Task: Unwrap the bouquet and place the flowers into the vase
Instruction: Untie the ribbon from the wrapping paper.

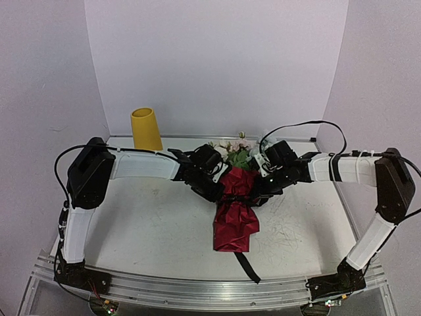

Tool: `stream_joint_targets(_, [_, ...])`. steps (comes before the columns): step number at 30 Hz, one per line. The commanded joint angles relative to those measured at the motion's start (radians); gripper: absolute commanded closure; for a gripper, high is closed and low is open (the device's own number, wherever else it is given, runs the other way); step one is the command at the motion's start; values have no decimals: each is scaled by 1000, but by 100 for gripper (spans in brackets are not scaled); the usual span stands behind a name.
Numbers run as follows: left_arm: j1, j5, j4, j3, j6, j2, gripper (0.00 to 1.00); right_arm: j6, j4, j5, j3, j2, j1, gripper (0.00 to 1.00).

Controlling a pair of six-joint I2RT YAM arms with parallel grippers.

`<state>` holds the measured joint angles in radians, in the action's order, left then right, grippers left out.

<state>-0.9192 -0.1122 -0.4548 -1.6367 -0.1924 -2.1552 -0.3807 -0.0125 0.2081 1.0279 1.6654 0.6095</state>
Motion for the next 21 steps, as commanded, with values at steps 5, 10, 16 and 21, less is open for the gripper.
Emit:
stream_joint_targets(5, [9, 16, -21, 43, -7, 89, 100, -53, 73, -51, -61, -36, -44, 100])
stream_joint_targets(10, [10, -29, -22, 70, 12, 108, 94, -13, 78, -12, -68, -46, -49, 89])
stream_joint_targets(16, [9, -66, -22, 33, 27, 116, 75, 77, 77, 65, -16, -53, -50, 64])
stream_joint_targets(21, [9, -72, -22, -13, 36, 107, 72, 119, 77, 126, 48, -34, -48, 64])
